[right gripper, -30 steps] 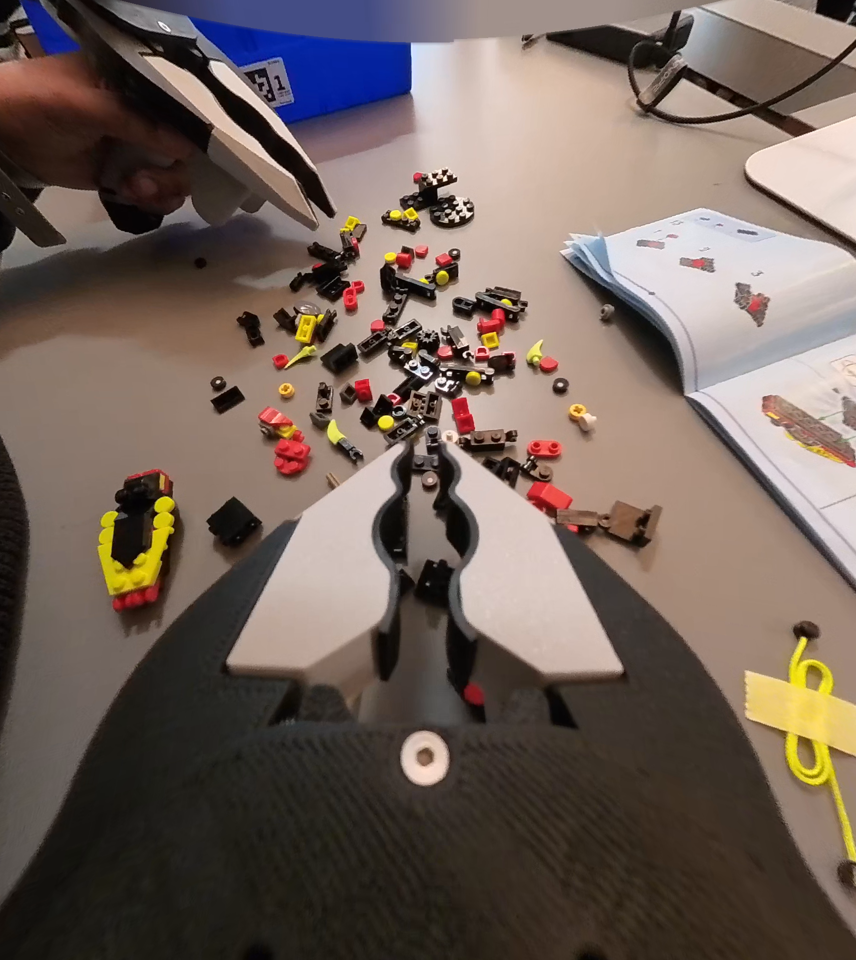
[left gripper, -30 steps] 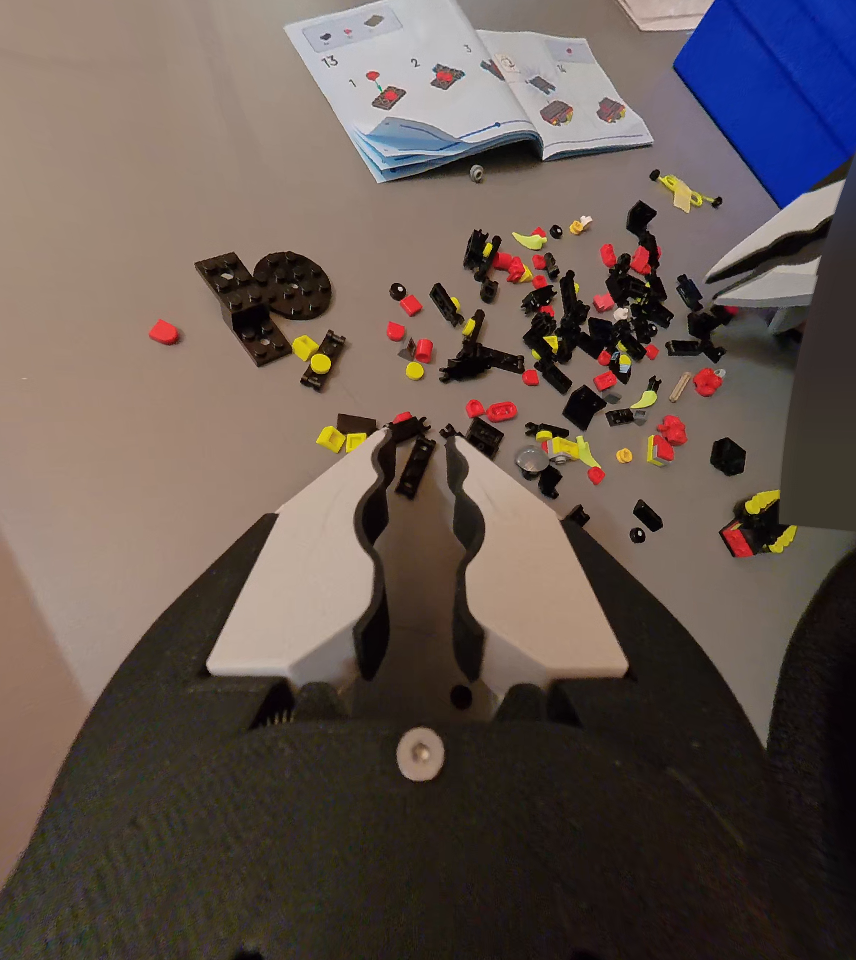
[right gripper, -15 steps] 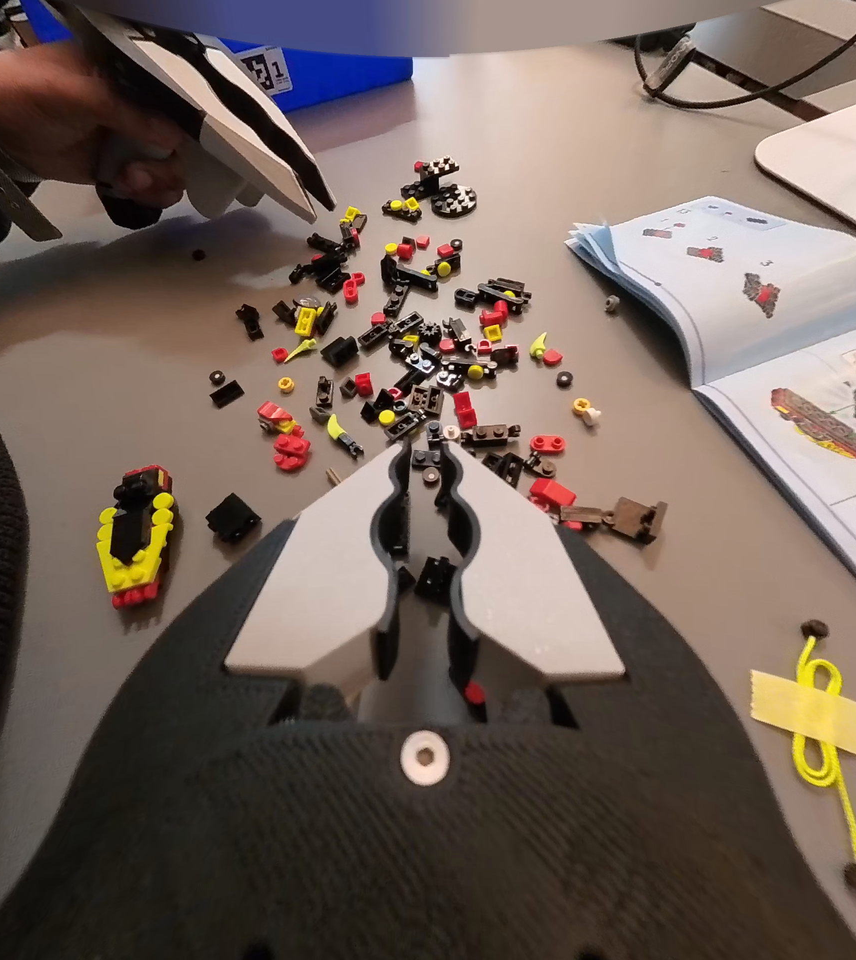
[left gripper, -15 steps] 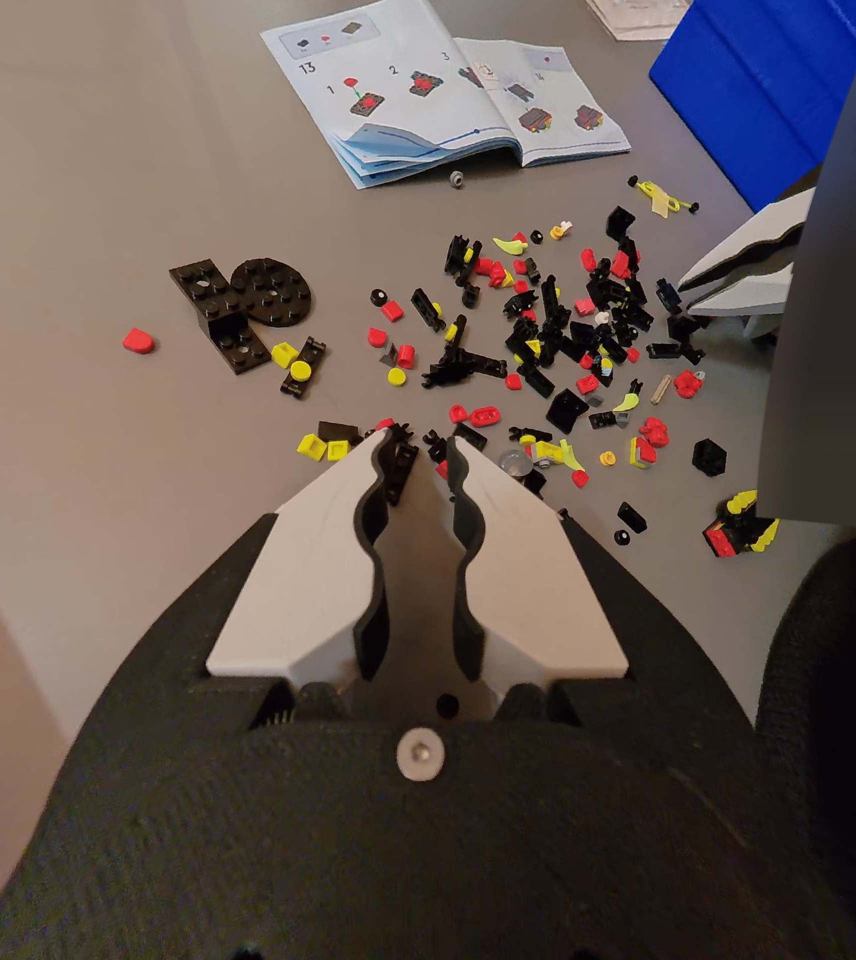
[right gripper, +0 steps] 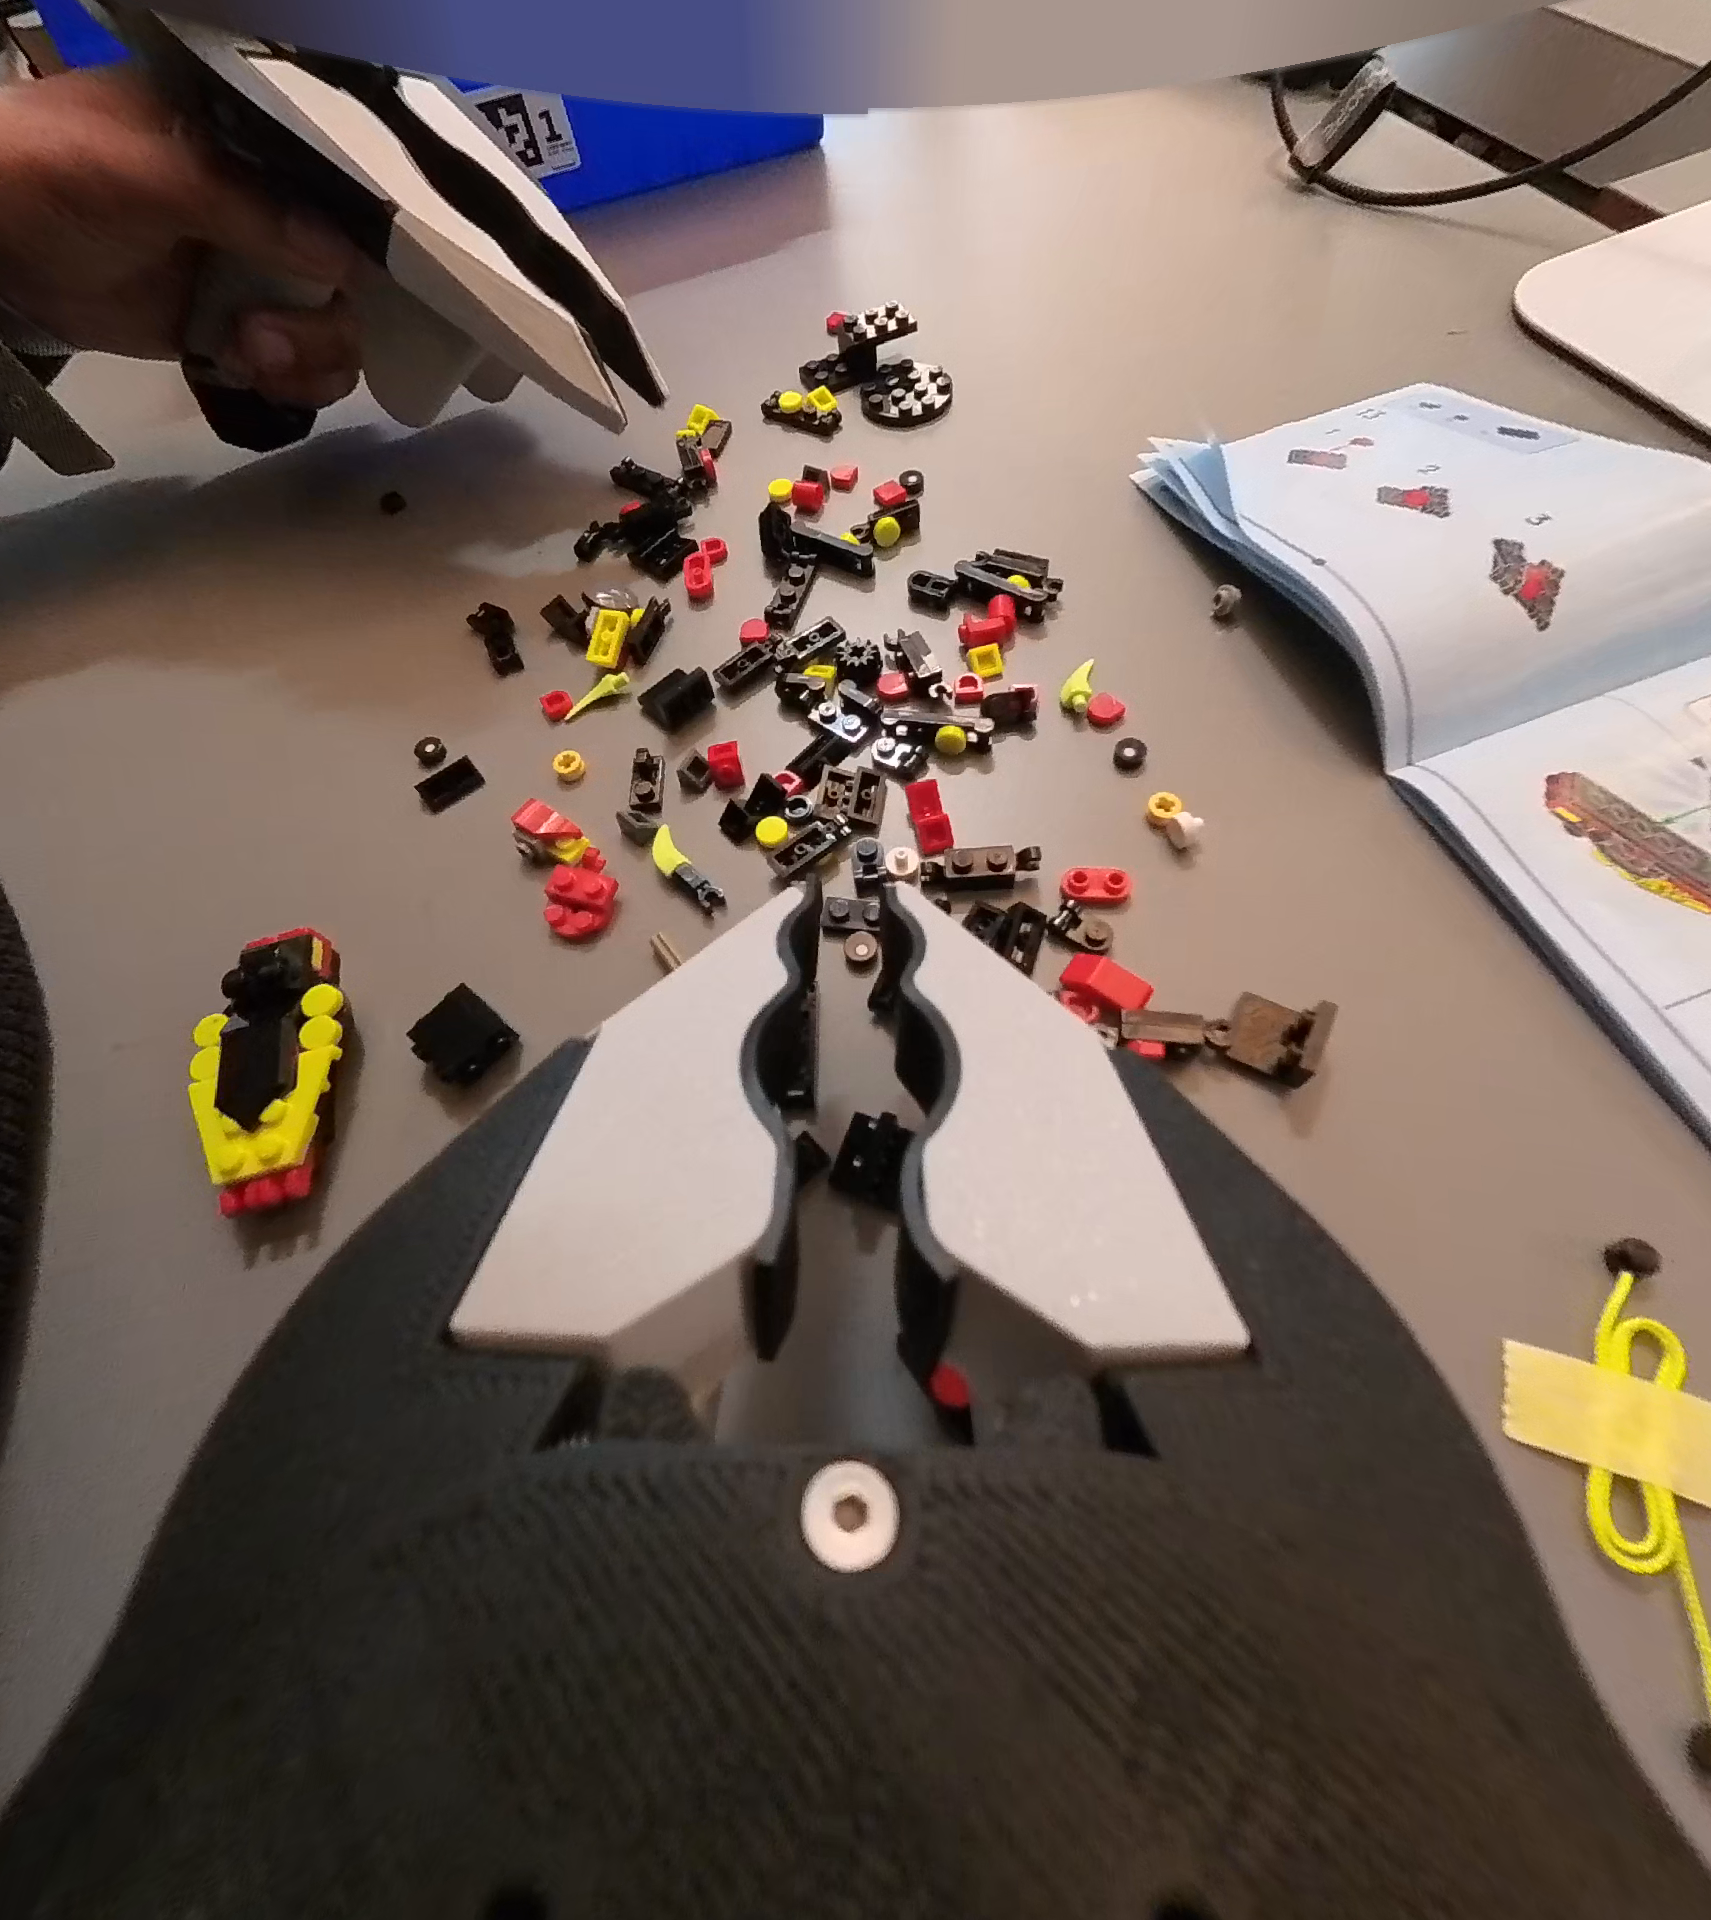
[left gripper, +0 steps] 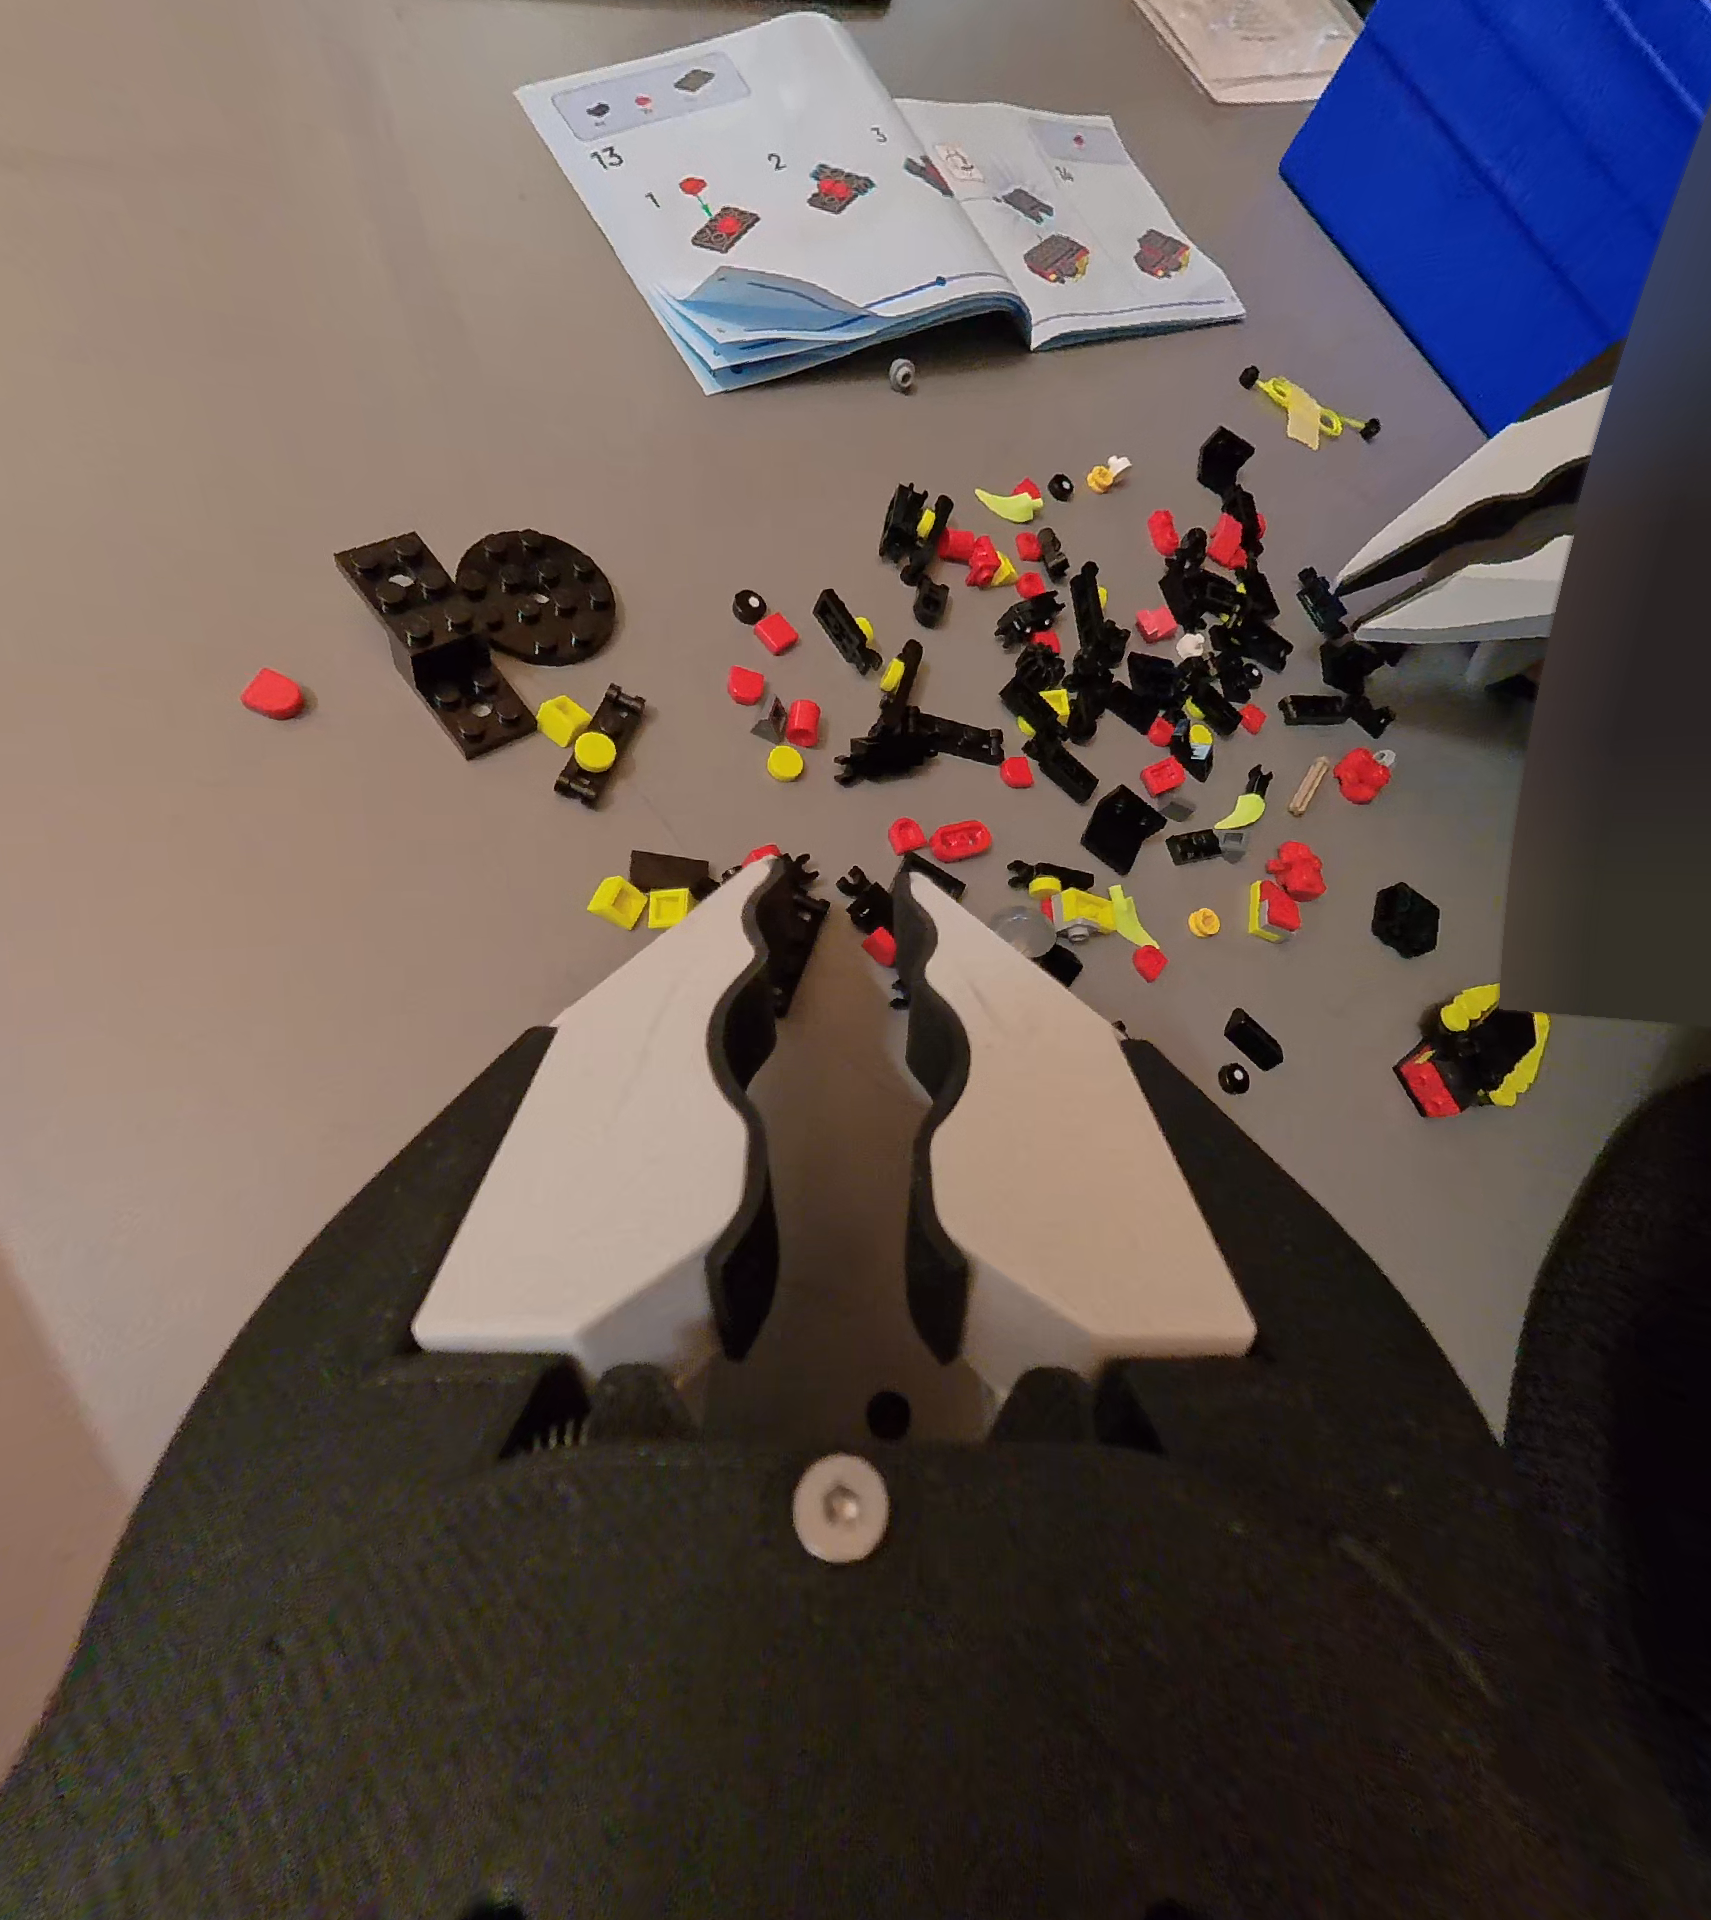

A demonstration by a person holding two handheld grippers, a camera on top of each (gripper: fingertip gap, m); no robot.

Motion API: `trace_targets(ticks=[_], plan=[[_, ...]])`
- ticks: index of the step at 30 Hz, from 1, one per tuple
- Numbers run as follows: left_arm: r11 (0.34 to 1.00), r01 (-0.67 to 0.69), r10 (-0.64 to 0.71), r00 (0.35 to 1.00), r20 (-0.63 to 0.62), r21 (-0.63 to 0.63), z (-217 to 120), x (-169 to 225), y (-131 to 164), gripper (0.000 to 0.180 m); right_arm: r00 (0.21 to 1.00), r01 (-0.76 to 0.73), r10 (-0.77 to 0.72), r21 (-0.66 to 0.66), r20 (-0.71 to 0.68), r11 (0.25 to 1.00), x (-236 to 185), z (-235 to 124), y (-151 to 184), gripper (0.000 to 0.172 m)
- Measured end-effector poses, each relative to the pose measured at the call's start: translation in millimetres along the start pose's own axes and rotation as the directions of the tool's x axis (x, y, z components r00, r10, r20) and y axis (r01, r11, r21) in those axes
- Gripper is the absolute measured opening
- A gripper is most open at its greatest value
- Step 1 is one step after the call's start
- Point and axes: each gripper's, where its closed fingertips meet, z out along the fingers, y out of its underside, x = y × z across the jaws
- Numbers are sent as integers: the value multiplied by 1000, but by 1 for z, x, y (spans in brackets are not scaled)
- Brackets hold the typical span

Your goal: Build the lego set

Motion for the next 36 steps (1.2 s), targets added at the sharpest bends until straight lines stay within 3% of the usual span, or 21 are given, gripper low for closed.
trace_targets(ticks=[17,27,34,36], plan=[[1000,4,-4,1000,-9,3,2,2,-1,17,1000,-16,16,7,-3,1000,2,-1,-1,7],[1000,7,-7,1000,-15,4,2,3,-1,17,998,-9,2,-95,-70,995,11,7,13,6],[1000,10,-10,1000,-18,-1,3,3,0,17,998,-14,5,-159,-60,987,10,11,24,14],[1000,10,-10,1000,-18,-2,3,3,0,17,997,3,-16,-170,-76,985,11,11,25,8]])
